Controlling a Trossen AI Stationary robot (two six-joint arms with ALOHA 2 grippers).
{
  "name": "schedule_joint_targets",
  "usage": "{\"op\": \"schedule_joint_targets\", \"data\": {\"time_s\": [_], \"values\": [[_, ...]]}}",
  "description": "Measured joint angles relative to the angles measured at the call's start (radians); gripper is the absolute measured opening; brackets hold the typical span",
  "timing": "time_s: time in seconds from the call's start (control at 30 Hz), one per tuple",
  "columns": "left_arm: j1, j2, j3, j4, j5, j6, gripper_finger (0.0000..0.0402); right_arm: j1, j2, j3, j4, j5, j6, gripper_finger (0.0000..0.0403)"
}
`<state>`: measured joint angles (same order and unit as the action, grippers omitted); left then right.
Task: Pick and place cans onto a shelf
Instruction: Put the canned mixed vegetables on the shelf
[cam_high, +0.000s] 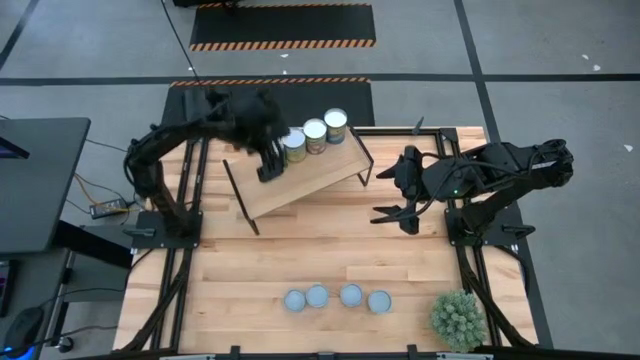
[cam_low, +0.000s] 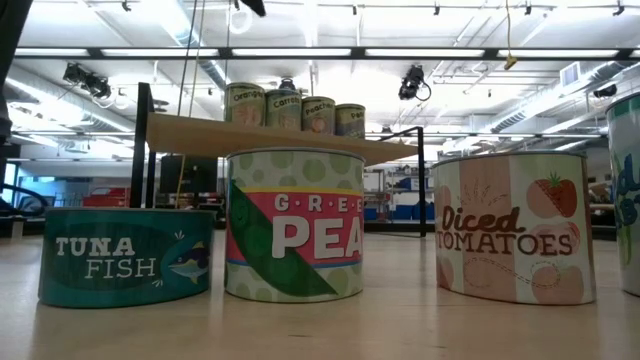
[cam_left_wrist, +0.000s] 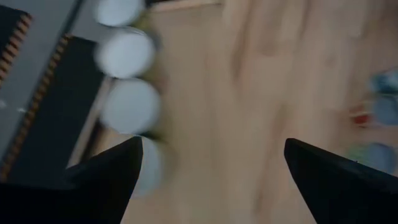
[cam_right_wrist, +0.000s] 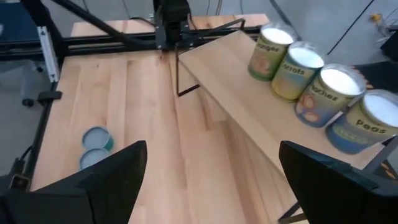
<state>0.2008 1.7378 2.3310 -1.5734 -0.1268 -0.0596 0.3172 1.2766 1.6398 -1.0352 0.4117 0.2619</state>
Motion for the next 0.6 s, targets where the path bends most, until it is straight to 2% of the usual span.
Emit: {"op": "schedule_joint_targets", "data": {"time_s": [0.17,0.43,0.6], "values": [[-0.193,0.004,-0.036,0.007,0.000,-0.153,0.0396,0.017,0.001,-0.021,-0.025,-0.051,0.019,0.0373],[-0.454,0.010,-0.174,0.012,-0.103,-0.492,0.0396,0.100,0.006,-0.168,0.017,-0.186,0.049,0.0373],[-0.579,0.010,-0.306,0.086,-0.105,-0.576,0.0396,0.151,0.037,-0.245,0.052,-0.241,0.134,0.0373]]}}
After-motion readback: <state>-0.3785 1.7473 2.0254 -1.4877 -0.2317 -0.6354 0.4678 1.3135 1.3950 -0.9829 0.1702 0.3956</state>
